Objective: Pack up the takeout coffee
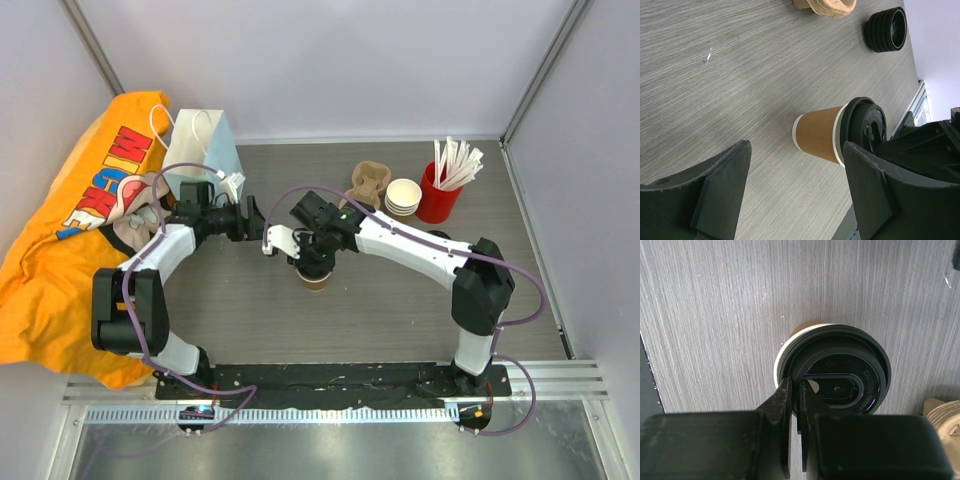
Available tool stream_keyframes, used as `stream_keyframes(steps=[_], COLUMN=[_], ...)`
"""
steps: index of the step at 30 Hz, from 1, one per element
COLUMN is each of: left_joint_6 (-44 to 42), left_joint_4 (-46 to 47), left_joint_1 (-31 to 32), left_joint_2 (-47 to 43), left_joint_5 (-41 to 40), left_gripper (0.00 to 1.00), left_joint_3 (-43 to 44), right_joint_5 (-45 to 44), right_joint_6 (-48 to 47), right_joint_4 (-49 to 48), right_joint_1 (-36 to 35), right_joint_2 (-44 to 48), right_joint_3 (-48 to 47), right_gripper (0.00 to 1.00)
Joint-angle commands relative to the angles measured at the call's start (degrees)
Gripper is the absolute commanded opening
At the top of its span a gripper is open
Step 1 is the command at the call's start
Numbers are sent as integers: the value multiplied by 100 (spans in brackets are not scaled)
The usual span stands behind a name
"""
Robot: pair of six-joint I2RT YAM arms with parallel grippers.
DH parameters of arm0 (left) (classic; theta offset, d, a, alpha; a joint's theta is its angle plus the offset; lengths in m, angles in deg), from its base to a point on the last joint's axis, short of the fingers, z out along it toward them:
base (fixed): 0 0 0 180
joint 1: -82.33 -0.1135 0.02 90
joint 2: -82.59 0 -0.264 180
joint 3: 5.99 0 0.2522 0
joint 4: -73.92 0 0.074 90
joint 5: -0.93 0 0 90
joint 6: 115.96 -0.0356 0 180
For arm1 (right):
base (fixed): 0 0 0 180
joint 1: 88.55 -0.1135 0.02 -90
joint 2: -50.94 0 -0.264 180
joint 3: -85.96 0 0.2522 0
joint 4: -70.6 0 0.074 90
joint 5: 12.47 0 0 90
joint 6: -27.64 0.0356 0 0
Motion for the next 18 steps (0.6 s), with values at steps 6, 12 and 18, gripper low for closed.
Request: stream_keyframes(steps=[6, 12, 18], left_joint_6=[244, 174, 33], left_joint_4=[232, 48, -242], left_joint_1=[-24, -24, -24], left_joint_2=[-321, -893, -1192], left_joint_5=[227, 184, 140], left_gripper=[78, 79, 79], left_joint_3=[-59, 205, 232], right_joint_5=[-82, -91, -47], right_joint_6=[129, 120, 146], right_joint_4=[-26, -35, -43], right_joint_1=[-102, -102, -102], right_joint_2=[183, 280, 315], right_joint_3=[74, 100, 162], right_gripper=[1, 1, 1])
